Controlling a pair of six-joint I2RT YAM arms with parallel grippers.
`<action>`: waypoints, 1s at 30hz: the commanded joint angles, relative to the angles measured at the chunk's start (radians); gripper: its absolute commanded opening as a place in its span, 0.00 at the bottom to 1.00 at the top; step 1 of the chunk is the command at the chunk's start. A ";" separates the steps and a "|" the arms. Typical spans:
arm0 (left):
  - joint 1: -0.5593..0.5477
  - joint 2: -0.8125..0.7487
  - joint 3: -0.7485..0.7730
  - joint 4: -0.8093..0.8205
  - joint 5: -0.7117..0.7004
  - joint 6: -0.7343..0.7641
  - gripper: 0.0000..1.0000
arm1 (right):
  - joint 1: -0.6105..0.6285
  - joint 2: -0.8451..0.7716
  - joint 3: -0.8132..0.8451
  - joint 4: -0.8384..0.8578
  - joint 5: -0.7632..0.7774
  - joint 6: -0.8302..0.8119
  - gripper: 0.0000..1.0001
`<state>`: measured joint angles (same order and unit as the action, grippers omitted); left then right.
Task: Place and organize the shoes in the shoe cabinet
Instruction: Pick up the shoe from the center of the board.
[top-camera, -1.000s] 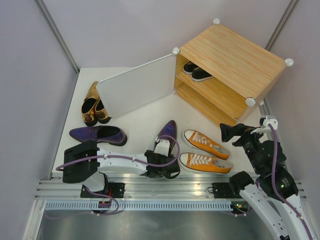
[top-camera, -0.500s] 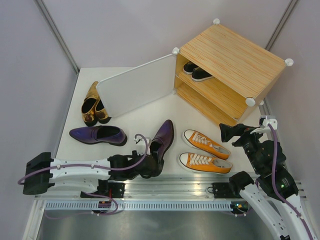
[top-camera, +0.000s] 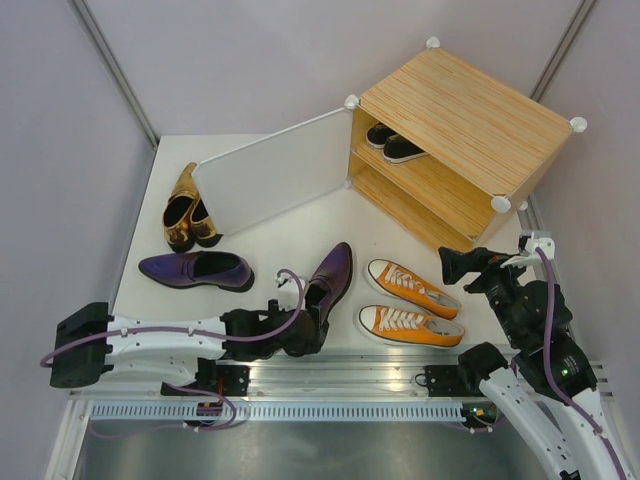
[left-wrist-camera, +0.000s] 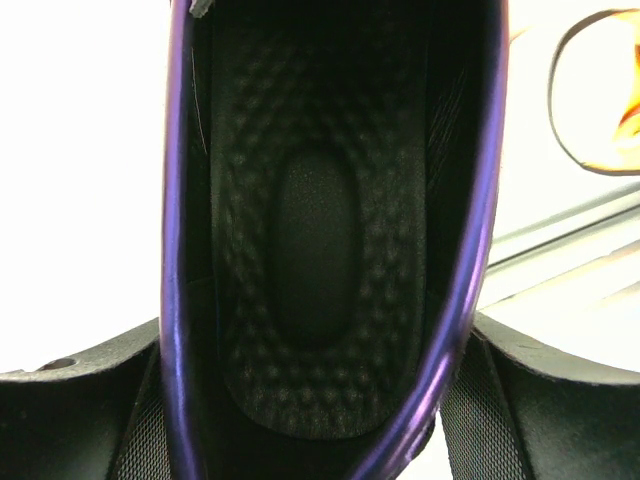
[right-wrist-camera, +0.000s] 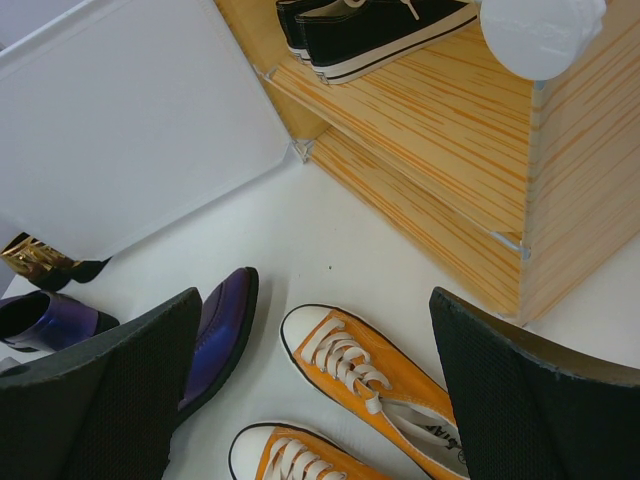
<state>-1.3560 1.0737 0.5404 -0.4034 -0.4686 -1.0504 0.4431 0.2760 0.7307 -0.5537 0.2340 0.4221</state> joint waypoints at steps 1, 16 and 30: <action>0.006 -0.023 0.014 0.044 -0.051 0.001 0.02 | 0.003 0.002 -0.001 0.020 -0.002 -0.002 0.98; 0.008 -0.261 -0.130 0.471 -0.013 0.177 0.02 | 0.005 0.017 -0.005 0.026 -0.009 -0.002 0.98; 0.176 0.081 0.274 0.419 0.083 0.499 0.02 | 0.005 0.017 0.102 -0.015 0.191 -0.002 0.97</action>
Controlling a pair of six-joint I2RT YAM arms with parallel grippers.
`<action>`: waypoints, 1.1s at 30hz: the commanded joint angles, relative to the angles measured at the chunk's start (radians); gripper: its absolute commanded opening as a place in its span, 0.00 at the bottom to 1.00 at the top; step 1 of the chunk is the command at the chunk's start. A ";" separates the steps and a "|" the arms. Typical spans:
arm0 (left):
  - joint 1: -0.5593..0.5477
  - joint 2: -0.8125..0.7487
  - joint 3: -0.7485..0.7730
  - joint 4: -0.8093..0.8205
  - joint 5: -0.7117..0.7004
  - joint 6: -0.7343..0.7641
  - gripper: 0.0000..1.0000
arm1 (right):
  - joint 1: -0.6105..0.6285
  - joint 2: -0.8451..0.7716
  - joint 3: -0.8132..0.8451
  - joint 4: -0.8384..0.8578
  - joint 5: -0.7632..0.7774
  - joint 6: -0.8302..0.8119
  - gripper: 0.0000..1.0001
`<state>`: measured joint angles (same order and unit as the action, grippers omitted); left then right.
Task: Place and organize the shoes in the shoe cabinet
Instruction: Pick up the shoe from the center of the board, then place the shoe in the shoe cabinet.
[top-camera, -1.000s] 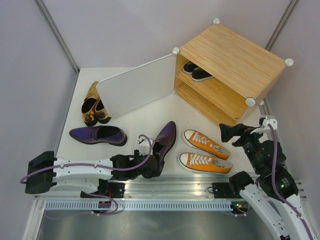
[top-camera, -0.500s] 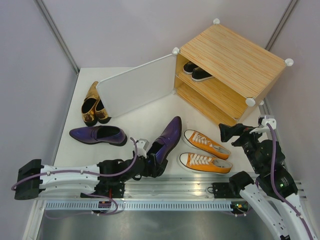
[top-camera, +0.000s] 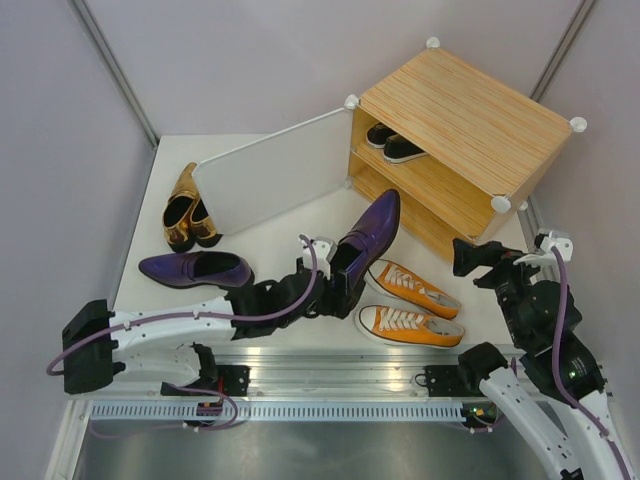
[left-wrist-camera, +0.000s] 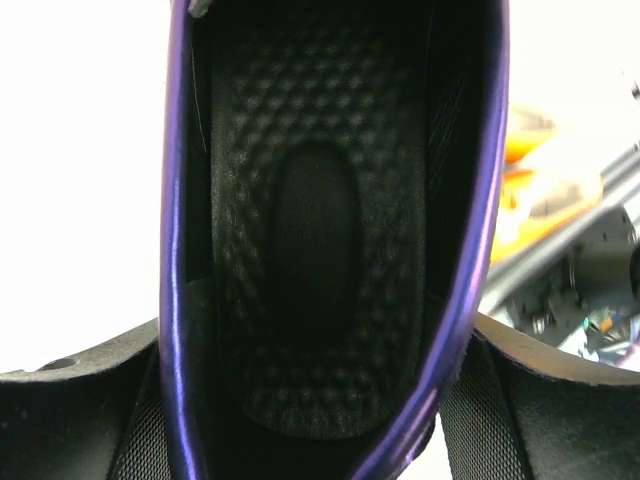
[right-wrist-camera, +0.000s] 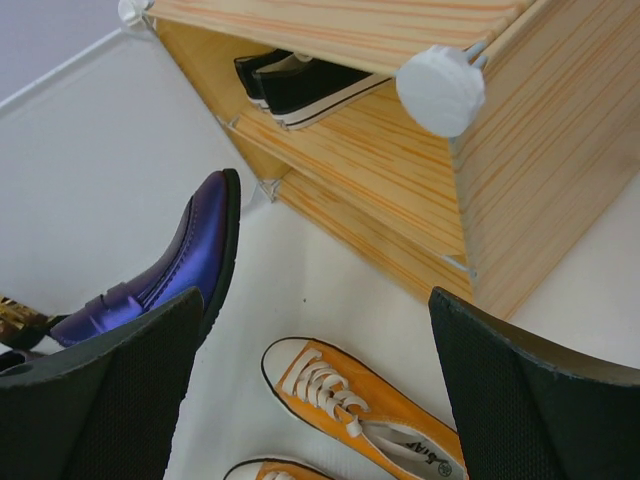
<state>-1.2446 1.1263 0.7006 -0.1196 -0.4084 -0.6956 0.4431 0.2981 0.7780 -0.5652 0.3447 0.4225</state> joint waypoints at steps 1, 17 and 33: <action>0.089 0.053 0.160 0.136 0.086 0.163 0.02 | 0.005 -0.007 0.061 -0.005 0.082 -0.007 0.97; 0.238 0.510 0.727 -0.076 0.304 0.468 0.02 | 0.005 -0.047 0.079 -0.028 0.186 -0.051 0.98; 0.315 0.906 1.339 -0.353 0.333 0.530 0.02 | 0.006 -0.099 0.033 -0.024 0.211 -0.064 0.98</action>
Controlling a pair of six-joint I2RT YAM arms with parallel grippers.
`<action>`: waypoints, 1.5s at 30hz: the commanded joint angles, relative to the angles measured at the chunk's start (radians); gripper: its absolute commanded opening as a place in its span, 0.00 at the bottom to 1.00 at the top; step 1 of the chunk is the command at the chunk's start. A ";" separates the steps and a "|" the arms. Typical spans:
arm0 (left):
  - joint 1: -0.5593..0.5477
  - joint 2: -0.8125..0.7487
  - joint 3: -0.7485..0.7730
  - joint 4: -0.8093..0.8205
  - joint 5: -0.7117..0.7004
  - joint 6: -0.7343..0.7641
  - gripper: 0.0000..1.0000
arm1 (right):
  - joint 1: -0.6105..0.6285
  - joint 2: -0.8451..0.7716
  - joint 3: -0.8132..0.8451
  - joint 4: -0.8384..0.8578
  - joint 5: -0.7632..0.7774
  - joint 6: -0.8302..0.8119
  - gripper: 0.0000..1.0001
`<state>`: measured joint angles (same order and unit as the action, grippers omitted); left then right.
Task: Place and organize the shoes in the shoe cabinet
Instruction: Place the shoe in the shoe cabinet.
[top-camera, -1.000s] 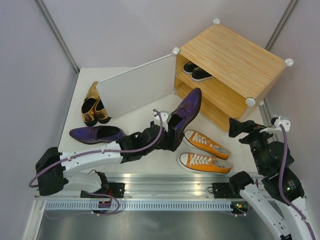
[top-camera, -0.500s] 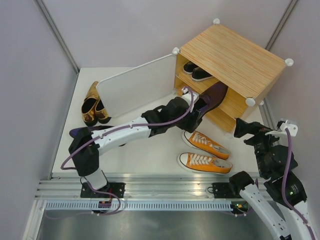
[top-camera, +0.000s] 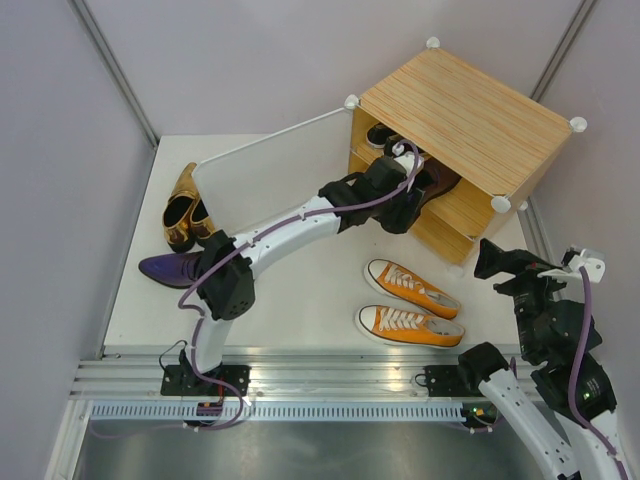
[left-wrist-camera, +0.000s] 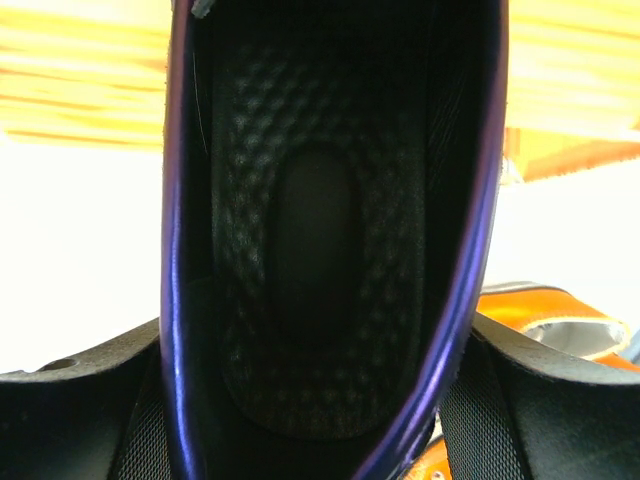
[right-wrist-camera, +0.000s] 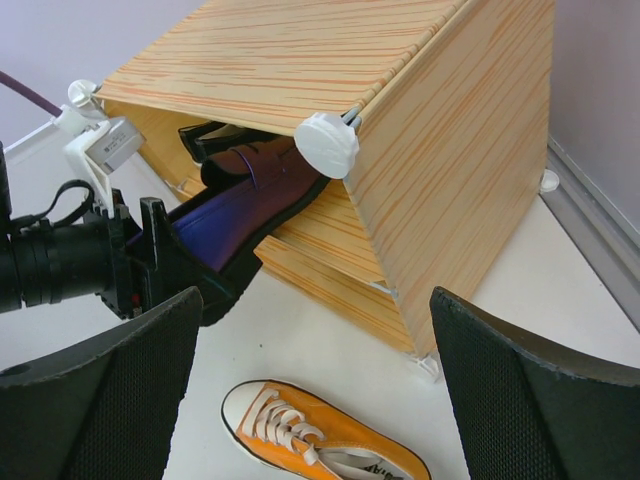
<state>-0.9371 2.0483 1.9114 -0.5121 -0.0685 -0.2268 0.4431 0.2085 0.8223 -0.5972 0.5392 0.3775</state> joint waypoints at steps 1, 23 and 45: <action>0.009 -0.013 0.135 0.040 -0.026 0.067 0.02 | 0.006 -0.009 -0.012 0.010 0.019 -0.019 0.98; 0.038 0.222 0.469 -0.014 -0.056 0.184 0.05 | 0.032 -0.046 -0.058 0.040 0.022 -0.028 0.98; 0.047 0.243 0.491 0.050 -0.014 0.202 0.87 | 0.055 -0.047 -0.074 0.054 0.042 -0.032 0.98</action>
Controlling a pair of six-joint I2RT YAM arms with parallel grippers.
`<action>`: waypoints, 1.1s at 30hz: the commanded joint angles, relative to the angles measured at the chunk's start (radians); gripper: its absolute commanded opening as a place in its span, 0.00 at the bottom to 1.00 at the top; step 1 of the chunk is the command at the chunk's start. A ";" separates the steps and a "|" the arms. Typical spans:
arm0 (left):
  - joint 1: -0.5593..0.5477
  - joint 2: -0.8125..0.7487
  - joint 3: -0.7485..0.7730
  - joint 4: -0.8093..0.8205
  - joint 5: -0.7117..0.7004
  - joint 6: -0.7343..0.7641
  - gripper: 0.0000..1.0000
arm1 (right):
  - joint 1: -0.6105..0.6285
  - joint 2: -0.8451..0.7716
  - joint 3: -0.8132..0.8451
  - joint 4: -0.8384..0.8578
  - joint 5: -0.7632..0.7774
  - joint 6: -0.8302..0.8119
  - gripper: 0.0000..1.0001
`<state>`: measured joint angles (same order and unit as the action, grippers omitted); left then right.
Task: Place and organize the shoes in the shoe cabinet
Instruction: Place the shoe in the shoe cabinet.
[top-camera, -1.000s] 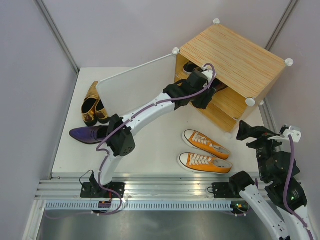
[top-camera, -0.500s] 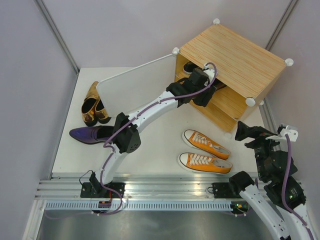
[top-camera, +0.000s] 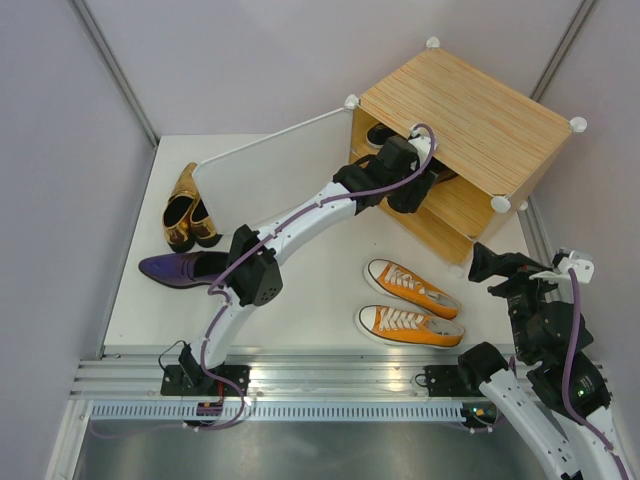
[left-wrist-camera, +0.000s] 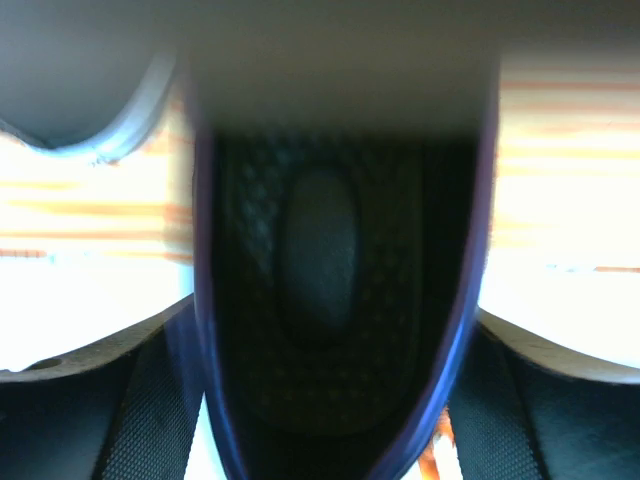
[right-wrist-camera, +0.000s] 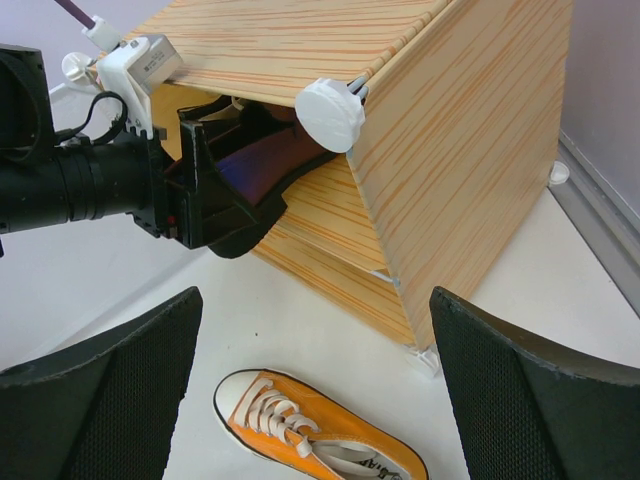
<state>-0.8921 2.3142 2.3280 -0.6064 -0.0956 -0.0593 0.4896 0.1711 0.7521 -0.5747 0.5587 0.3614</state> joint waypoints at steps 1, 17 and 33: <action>0.004 -0.025 0.073 0.143 0.013 0.033 0.89 | 0.009 -0.009 -0.003 0.032 0.023 -0.016 0.98; 0.004 -0.078 -0.010 0.143 -0.012 0.029 0.98 | 0.014 -0.010 -0.005 0.033 0.020 -0.016 0.98; -0.007 -0.220 -0.239 0.247 -0.053 0.055 0.94 | 0.015 -0.009 -0.007 0.032 0.017 -0.016 0.98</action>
<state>-0.8944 2.1708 2.1067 -0.4335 -0.1211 -0.0544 0.4999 0.1696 0.7498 -0.5686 0.5587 0.3614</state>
